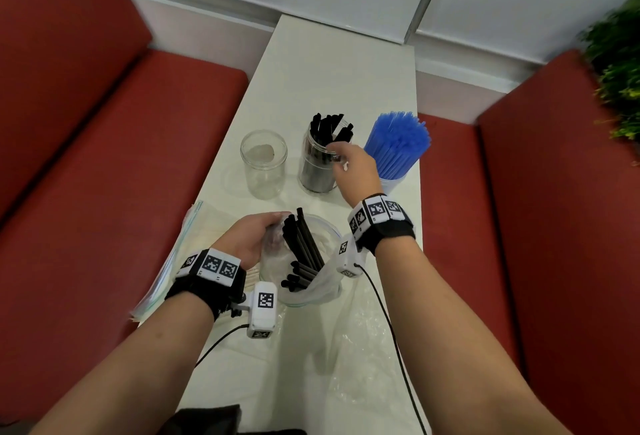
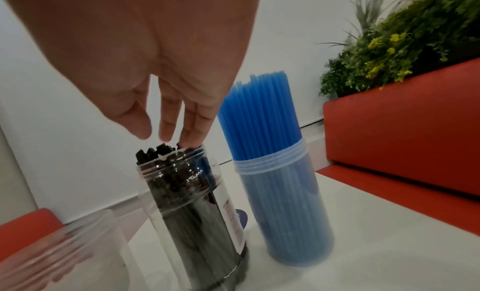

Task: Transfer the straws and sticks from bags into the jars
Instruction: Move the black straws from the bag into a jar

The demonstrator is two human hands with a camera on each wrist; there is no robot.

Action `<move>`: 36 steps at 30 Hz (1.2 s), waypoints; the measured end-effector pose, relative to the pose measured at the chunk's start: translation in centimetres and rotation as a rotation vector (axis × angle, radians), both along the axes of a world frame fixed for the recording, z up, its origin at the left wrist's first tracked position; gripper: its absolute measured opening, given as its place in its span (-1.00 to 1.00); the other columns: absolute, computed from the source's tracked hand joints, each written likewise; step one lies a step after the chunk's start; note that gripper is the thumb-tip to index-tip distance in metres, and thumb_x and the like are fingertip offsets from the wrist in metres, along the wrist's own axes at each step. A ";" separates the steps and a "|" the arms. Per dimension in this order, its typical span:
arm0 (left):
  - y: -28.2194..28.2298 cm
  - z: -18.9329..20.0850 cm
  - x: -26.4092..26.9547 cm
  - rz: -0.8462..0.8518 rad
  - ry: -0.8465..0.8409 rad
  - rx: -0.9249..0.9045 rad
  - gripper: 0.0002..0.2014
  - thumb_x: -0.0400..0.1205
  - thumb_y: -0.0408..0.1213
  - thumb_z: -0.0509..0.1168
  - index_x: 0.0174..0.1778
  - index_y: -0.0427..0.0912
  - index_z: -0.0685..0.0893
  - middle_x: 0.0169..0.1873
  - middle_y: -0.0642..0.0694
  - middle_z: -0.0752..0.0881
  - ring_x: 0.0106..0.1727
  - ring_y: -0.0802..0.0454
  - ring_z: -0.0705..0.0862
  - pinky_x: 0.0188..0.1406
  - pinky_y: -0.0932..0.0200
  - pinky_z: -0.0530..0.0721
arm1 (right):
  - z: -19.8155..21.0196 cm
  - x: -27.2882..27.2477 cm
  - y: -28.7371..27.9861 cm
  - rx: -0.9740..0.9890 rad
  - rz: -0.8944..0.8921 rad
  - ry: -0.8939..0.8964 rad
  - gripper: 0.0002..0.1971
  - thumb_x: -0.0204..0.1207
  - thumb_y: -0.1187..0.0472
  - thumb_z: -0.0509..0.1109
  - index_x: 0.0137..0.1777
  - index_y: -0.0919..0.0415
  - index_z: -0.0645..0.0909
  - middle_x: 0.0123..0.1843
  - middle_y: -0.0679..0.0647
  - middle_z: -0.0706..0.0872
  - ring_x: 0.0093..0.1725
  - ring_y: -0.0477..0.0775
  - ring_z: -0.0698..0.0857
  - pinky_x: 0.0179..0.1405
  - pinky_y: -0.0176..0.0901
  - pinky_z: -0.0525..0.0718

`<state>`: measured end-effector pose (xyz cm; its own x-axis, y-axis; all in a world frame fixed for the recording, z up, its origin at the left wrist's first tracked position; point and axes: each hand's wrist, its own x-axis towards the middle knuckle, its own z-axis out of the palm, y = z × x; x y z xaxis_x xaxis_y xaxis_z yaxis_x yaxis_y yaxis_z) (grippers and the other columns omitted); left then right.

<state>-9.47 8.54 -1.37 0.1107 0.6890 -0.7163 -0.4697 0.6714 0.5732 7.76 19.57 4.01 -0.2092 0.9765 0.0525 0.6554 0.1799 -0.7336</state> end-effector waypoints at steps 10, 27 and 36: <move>-0.8 0.1 0.6 -0.007 0.054 0.021 -0.67 0.80 -0.32 0.16 0.38 -0.43 0.64 0.21 -0.37 0.69 0.09 -0.19 0.71 0.26 -0.08 0.66 | -5.3 -0.4 -9.8 -0.608 0.268 -0.188 -0.44 0.49 0.32 0.48 0.47 0.18 0.39 0.27 0.21 0.69 0.23 0.23 0.70 0.23 0.04 0.67; -2.5 1.7 0.4 0.021 0.142 0.059 -0.81 0.74 -0.31 0.28 0.13 -0.32 0.74 -0.12 -0.25 0.77 -0.25 -0.07 0.77 -0.12 0.05 0.72 | -5.1 0.7 -10.8 -0.442 0.183 -0.096 -0.64 0.62 0.33 0.40 0.41 0.25 0.57 0.29 0.21 0.74 0.30 0.20 0.69 0.23 -0.16 0.54; -2.7 1.7 0.6 0.051 0.055 -0.006 -0.70 0.81 -0.33 0.16 0.37 -0.39 0.64 0.11 -0.32 0.75 -0.03 -0.13 0.74 0.22 -0.08 0.67 | -2.3 0.8 -9.7 -0.377 0.091 0.202 -0.84 0.69 0.29 0.30 0.19 0.16 0.41 0.10 0.27 0.72 0.11 0.19 0.70 0.17 -0.06 0.61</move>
<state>-8.86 5.86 0.34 0.0359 0.6887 -0.7242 -0.4711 0.6507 0.5955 8.51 9.91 1.71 -0.3179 0.9131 -0.2554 0.4857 -0.0745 -0.8710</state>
